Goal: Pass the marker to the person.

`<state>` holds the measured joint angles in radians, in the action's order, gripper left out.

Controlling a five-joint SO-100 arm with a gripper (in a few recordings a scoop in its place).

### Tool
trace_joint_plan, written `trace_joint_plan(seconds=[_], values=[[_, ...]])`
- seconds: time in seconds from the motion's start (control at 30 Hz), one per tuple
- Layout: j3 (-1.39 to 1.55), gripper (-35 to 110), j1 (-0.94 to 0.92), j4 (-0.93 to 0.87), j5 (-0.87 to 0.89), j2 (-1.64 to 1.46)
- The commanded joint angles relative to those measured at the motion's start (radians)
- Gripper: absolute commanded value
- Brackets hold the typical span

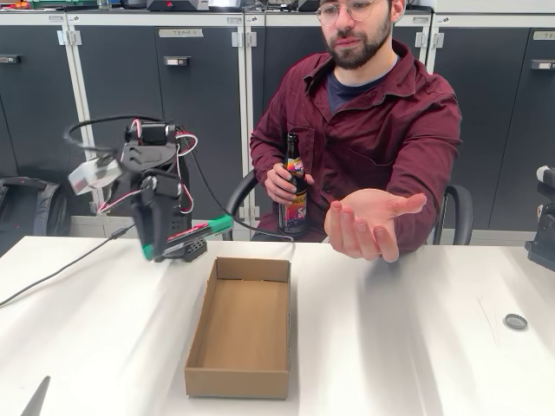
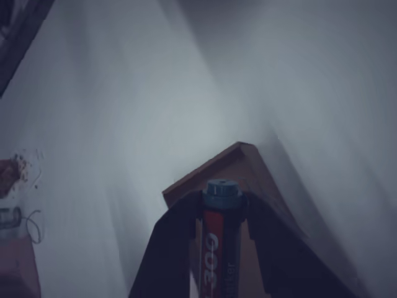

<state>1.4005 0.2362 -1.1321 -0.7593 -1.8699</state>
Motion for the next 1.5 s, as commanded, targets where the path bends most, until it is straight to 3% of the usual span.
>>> trace_joint_plan(seconds=[0.0,0.3,0.6,0.83,1.07,1.17,1.47], values=[[-0.241,-5,0.067,-0.041,-0.023,0.009],[-0.644,-5,0.057,-0.008,-0.115,0.291],[-0.848,-5,-0.005,0.133,-0.135,0.526],[-0.937,-5,0.101,-0.16,-0.084,0.574],[-0.933,-5,0.216,-0.439,0.094,0.589],[-0.922,-5,0.241,-0.456,0.158,0.591],[-0.796,-5,0.183,-0.264,0.181,0.606]])
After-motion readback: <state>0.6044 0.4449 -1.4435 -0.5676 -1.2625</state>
